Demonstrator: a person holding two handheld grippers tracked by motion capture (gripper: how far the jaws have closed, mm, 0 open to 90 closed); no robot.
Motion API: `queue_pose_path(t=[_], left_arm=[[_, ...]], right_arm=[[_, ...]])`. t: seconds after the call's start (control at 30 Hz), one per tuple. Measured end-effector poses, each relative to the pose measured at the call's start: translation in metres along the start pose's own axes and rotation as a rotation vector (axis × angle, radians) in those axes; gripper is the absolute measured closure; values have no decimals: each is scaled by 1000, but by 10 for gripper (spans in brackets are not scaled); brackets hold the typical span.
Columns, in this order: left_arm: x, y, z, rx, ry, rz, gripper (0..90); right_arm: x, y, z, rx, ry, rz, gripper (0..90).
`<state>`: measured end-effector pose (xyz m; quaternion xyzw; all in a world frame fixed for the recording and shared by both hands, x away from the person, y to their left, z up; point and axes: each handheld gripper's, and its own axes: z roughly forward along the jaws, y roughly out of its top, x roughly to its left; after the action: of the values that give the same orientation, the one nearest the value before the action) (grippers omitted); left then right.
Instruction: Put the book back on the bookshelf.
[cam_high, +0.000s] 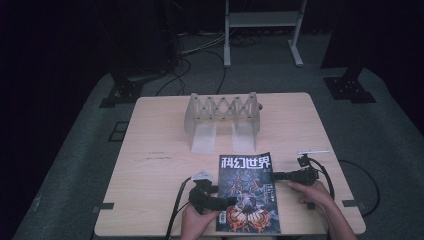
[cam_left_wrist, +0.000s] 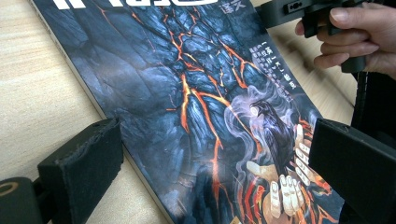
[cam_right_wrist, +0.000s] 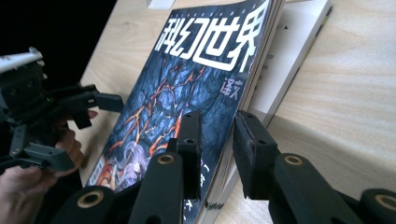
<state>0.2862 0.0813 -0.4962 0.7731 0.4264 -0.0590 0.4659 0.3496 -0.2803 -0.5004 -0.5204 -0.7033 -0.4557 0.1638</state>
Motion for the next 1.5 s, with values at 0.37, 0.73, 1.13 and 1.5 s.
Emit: queue_pose_path(t=[0.37, 0.73, 1.13, 1.5], left_arm=[[0, 2, 0, 7, -4, -9, 19], [1, 2, 0, 9, -11, -14, 25], [0, 2, 0, 8, 0, -14, 24], [0, 3, 0, 16, -1, -13, 19]], right_arm=[[7, 4, 6, 29, -44, -57, 751], [24, 1, 8, 30, -176, -140, 747], [25, -2, 3, 21, -112, -108, 770], [17, 0, 9, 28, -129, -89, 705]])
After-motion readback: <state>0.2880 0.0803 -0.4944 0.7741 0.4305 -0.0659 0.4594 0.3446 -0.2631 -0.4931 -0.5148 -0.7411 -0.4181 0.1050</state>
